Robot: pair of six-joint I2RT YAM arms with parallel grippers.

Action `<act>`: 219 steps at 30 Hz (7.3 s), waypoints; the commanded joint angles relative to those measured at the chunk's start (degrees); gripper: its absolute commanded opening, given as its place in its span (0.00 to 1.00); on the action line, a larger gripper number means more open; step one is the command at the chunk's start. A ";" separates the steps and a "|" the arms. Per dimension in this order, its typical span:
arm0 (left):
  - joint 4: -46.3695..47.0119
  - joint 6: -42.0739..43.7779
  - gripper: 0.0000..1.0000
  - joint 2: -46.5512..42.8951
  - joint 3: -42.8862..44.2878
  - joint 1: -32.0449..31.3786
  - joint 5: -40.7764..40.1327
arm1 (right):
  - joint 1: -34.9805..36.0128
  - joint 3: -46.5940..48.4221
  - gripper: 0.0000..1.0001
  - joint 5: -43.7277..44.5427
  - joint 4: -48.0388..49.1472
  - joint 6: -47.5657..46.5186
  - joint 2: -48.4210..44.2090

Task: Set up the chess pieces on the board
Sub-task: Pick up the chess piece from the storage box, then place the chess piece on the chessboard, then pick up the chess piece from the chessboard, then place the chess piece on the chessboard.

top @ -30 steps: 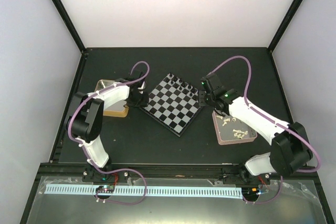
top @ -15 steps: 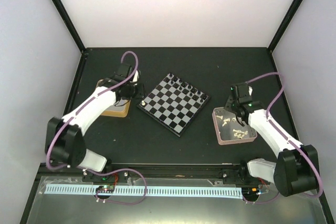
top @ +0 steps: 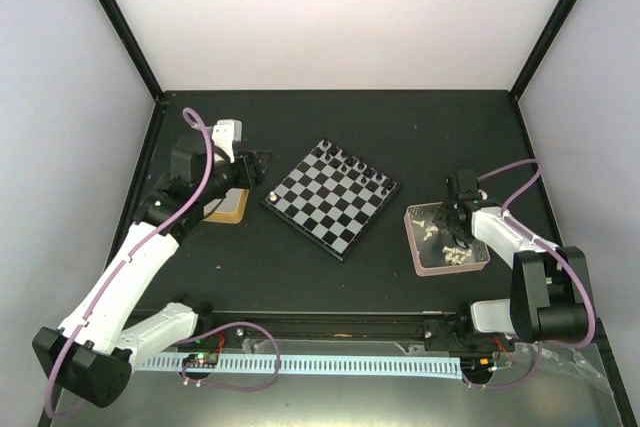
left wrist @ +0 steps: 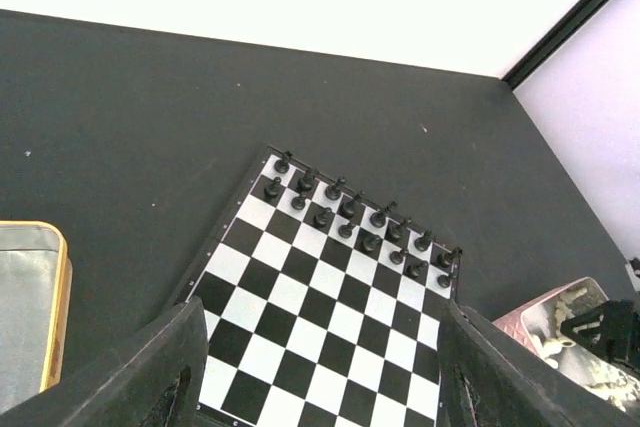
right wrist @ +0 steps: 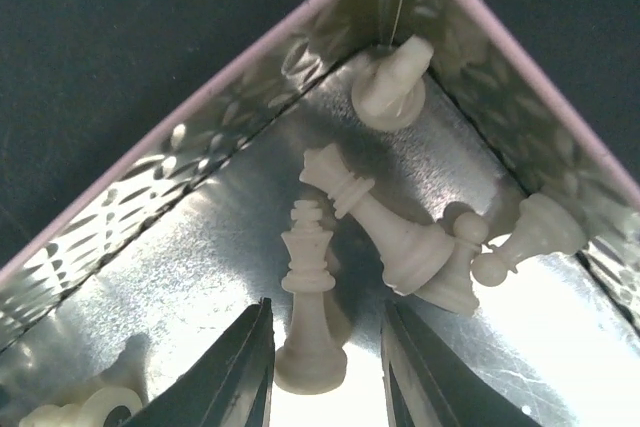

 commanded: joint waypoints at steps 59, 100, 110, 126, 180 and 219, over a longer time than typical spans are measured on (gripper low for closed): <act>9.45 -12.89 0.68 8.57 -3.46 -3.55 18.47 | 40.42 -2.55 0.09 -4.15 46.65 -21.75 4.23; 4.83 -8.22 0.68 8.55 -4.32 -2.23 13.14 | 43.68 25.05 0.25 -0.82 0.02 -7.21 20.25; 3.58 -7.85 0.68 7.73 -4.79 -2.18 12.43 | 43.68 29.36 0.23 -2.67 -4.51 -6.77 22.65; 2.06 -6.64 0.69 7.60 -4.61 -1.71 11.59 | 43.67 34.15 0.26 -3.51 -6.94 -7.55 26.56; 2.16 -15.23 0.72 -16.68 -15.08 0.10 -19.61 | 50.49 56.60 0.14 -2.52 -17.18 -9.80 41.54; 2.11 -15.10 0.74 -15.82 -15.16 0.14 -18.75 | 50.54 54.09 0.15 -1.44 -20.38 -8.13 40.53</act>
